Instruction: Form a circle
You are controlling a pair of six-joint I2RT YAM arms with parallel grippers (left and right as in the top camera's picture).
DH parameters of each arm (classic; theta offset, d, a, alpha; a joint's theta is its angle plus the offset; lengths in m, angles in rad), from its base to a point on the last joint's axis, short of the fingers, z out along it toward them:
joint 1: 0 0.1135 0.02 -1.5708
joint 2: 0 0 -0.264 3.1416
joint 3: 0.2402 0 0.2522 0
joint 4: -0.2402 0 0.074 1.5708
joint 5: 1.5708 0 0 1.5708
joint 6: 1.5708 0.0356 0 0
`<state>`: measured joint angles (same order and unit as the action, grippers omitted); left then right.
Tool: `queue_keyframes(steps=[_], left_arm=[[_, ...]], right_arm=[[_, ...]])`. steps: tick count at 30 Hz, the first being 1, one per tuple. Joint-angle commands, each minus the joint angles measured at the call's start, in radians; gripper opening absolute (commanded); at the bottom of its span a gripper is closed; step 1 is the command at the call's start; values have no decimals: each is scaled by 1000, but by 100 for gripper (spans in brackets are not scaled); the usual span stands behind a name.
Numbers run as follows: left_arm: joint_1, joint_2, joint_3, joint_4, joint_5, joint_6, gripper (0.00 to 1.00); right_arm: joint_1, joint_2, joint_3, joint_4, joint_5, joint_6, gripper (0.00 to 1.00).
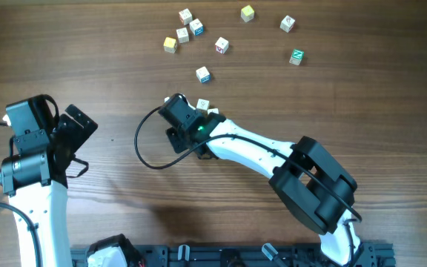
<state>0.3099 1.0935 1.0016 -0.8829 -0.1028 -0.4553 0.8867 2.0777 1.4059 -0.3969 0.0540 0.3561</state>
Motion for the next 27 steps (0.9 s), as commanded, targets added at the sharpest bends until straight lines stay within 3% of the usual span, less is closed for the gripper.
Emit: queue_keyframes(steps=[1, 22, 27], left_arm=[[5, 0, 0, 2, 9, -9, 100], [5, 0, 0, 2, 9, -9, 100], [5, 0, 0, 2, 9, -9, 100]], right_arm=[[-4, 26, -1, -8, 24, -15, 5], [-23, 26, -1, -34, 31, -13, 4], [-22, 15, 2, -41, -79, -77, 4]])
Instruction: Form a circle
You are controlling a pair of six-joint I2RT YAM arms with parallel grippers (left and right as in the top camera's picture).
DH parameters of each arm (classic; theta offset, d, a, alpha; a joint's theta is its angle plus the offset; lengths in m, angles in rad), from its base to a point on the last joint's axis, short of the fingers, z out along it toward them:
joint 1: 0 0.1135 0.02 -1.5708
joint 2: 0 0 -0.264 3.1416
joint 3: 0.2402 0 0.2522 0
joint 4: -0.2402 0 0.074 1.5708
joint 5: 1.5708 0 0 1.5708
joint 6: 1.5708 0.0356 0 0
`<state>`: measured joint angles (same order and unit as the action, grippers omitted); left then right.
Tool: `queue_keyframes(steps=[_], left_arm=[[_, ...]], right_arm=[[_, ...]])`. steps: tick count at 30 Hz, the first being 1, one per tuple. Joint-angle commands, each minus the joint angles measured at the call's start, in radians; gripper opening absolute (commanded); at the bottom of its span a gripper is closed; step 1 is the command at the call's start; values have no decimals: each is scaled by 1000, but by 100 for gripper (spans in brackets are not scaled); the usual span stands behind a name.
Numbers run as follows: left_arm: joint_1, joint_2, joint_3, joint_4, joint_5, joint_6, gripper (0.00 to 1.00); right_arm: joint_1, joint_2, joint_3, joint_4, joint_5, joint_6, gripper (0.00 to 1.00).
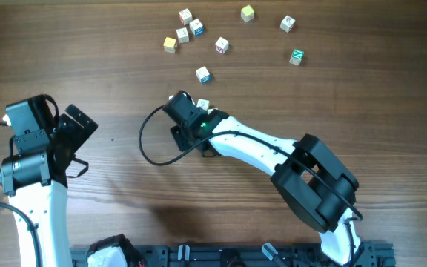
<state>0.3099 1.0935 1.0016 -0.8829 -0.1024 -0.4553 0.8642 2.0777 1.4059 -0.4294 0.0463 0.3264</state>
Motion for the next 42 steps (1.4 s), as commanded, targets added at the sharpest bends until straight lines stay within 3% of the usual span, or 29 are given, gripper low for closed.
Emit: queue_keyframes(steps=[1, 7, 14, 24, 42], left_arm=[[5, 0, 0, 2, 9, -9, 100], [5, 0, 0, 2, 9, -9, 100], [5, 0, 0, 2, 9, -9, 100], [5, 0, 0, 2, 9, -9, 100], [5, 0, 0, 2, 9, -9, 100]], right_arm=[[2, 0, 2, -32, -83, -40, 4], [6, -109, 2, -117, -15, 129, 4], [6, -114, 0, -137, 160, 278, 4], [6, -71, -4, -137, 156, 304, 5], [-48, -3, -6, 10, 189, 293, 4]])
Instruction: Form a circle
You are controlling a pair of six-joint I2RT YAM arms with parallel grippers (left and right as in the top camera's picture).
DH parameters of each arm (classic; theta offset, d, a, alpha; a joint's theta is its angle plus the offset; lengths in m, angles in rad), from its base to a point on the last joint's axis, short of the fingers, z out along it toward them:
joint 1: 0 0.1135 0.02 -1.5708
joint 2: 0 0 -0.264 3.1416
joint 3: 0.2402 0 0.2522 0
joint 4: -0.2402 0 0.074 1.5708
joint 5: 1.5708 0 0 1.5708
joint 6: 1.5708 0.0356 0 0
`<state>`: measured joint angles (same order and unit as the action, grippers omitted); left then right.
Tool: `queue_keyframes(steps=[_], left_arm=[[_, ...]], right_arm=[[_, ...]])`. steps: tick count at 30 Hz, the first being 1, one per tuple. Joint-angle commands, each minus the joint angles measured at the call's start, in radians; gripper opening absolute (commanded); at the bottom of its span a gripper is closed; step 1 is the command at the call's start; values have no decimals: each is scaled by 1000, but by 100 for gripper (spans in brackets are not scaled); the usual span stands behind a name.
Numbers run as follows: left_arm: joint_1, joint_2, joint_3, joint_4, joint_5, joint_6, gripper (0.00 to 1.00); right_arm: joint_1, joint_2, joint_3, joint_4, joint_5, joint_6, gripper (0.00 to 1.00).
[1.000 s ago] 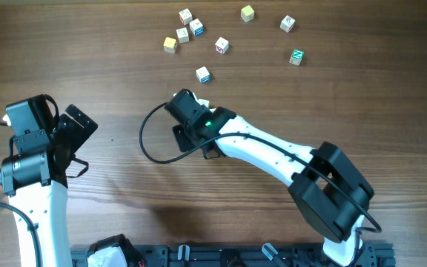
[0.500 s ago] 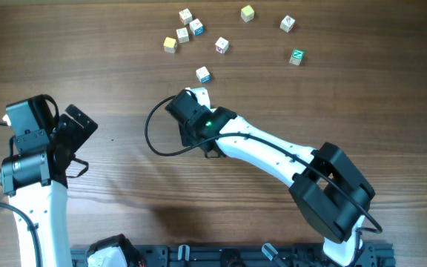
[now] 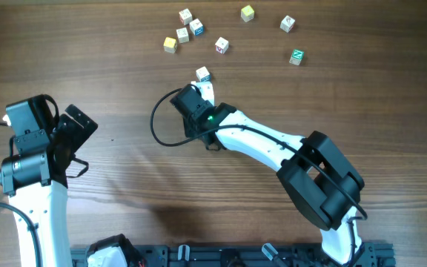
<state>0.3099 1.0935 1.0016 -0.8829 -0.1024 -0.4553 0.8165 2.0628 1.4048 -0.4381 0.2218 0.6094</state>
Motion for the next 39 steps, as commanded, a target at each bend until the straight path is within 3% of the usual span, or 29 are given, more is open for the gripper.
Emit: queue_keyframes(steps=[1, 39], left_arm=[[5, 0, 0, 2, 9, -9, 100], [5, 0, 0, 2, 9, -9, 100]], right_arm=[[0, 11, -5, 20, 13, 10, 5], [0, 26, -5, 37, -20, -8, 5]])
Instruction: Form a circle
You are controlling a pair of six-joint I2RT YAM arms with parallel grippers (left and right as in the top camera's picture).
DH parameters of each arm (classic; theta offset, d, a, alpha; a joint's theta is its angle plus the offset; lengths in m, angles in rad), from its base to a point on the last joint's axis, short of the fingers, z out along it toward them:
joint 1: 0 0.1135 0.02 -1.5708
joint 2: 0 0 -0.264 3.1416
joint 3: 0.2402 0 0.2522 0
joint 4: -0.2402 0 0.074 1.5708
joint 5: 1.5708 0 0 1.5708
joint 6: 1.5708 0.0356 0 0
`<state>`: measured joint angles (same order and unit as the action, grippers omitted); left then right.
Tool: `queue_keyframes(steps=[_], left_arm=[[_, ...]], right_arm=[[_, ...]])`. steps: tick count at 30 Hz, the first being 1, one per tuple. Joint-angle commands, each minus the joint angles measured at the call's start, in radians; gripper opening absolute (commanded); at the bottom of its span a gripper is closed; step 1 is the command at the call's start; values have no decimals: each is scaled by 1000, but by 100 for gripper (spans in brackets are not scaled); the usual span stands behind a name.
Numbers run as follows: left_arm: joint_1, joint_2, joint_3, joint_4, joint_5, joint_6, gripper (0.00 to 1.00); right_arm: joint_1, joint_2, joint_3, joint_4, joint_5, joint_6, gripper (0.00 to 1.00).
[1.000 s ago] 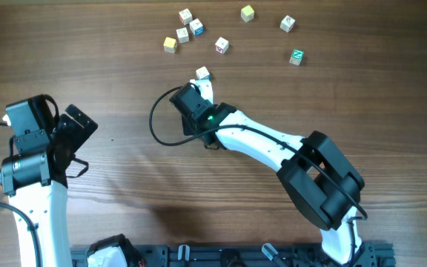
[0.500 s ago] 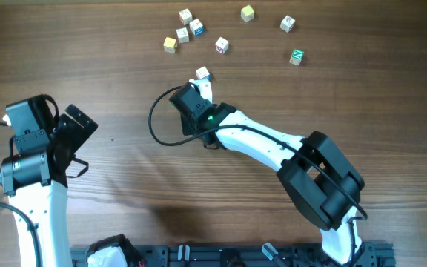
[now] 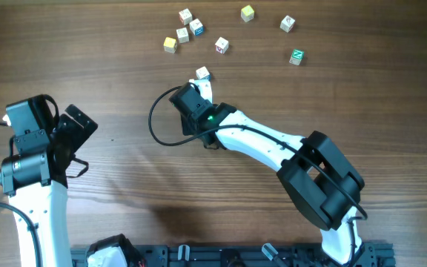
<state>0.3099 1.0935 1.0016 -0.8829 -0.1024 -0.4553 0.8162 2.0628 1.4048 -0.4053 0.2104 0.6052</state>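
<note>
Several small lettered cubes lie in a loose ring at the far side of the table, among them a yellow cube (image 3: 170, 44), a green cube (image 3: 296, 56) and a blue-marked cube (image 3: 202, 73) nearest the arm. My right gripper (image 3: 202, 88) reaches in just below the blue-marked cube. A pale cube (image 3: 208, 92) shows at its tip, apparently gripped. The black wrist hides the jaws. My left gripper (image 3: 75, 127) rests at the left edge, far from the cubes.
A black cable (image 3: 158, 126) loops off the right wrist to the left. The right arm (image 3: 273, 148) crosses the middle of the table diagonally. A black rail (image 3: 221, 256) runs along the near edge.
The right gripper sits a touch further left, still just below the blue-marked cube. The cubes and the left arm have not moved.
The right gripper first stood lower, with a pale cube beside its right finger and a white fingertip showing at its left. Later that fingertip no longer showed. The gripper and pale cube stood higher, close under the blue-marked cube, where they remain.
</note>
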Motion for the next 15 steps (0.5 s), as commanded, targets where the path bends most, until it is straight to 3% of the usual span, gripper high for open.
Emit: queue_keyframes(steps=[1, 15], left_arm=[[5, 0, 0, 2, 9, -9, 100], [5, 0, 0, 2, 9, -9, 100]], right_arm=[[0, 26, -5, 4, -8, -4, 5], [0, 31, -6, 2, 2, -3, 4]])
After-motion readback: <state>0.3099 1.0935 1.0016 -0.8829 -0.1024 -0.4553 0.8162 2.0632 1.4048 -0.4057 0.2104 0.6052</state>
